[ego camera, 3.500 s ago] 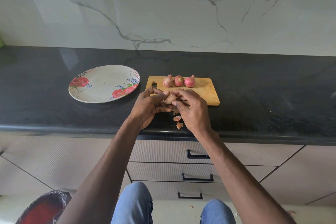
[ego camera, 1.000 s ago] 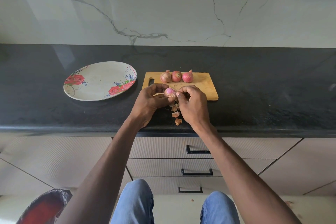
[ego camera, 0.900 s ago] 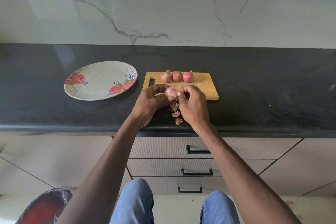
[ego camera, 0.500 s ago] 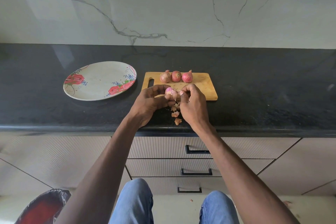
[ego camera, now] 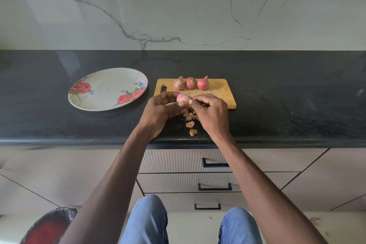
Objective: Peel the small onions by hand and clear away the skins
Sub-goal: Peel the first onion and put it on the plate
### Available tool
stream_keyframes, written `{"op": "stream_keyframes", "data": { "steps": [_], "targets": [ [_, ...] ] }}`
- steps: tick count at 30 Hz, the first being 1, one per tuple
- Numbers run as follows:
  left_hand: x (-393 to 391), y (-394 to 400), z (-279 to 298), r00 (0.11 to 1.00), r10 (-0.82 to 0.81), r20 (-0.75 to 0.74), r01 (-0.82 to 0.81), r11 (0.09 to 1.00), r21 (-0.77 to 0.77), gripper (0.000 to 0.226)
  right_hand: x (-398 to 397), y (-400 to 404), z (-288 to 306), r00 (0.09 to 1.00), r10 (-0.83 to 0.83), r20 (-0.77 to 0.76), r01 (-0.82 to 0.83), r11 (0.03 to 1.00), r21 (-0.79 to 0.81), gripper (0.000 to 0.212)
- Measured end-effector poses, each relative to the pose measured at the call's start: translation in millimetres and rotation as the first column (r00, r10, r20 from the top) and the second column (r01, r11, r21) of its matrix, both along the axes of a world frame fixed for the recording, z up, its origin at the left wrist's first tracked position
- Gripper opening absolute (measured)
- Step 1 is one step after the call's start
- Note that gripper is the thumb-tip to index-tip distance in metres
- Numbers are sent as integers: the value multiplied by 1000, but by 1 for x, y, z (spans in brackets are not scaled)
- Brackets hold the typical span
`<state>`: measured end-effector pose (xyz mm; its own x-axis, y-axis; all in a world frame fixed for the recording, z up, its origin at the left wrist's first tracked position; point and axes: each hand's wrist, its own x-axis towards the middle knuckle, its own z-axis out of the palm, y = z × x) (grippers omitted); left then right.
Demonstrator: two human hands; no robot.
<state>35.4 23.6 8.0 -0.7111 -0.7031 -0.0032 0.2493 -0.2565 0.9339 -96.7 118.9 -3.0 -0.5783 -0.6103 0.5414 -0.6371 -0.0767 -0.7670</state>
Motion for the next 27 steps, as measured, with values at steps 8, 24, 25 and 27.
{"op": "stream_keyframes", "data": {
  "steps": [8,24,25,27],
  "targets": [
    [0,1,3,998,43,-45,-42,999,29,34,2,3,-3,997,56,-58,-58,998,-23,21],
    [-1,-2,0,999,-16,44,17,1000,-17,33,9,0,-7,977,-20,-213,31,998,47,18],
    [0,-3,-1,999,-22,41,22,1000,-10,33,8,-1,-7,982,-22,-187,31,998,49,17],
    [0,-3,-1,999,-29,38,29,1000,8,37,6,0,-5,991,-23,-131,30,998,49,13]
  ]
}}
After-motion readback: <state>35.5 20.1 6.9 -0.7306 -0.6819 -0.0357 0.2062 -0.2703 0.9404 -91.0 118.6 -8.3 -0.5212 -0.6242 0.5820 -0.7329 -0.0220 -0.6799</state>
